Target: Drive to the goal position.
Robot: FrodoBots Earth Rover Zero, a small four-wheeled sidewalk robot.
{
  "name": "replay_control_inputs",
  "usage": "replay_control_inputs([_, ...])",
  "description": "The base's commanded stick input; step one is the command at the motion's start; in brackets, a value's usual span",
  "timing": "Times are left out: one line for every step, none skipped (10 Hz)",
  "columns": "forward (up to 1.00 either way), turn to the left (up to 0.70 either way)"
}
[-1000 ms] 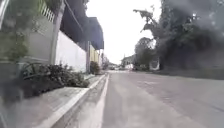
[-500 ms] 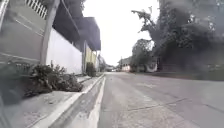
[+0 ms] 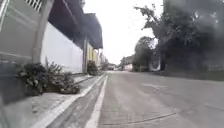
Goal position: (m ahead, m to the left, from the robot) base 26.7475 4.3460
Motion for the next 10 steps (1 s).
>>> replay_control_inputs([0.7, 0.0])
replay_control_inputs([0.7, -0.1])
replay_control_inputs([0.7, -0.28])
replay_control_inputs([0.7, -0.33])
replay_control_inputs([0.7, -0.24])
replay_control_inputs([0.7, -0.13])
replay_control_inputs([0.7, -0.02])
replay_control_inputs([0.7, 0.0])
replay_control_inputs([0.7, 0.0])
replay_control_inputs([0.7, 0.0])
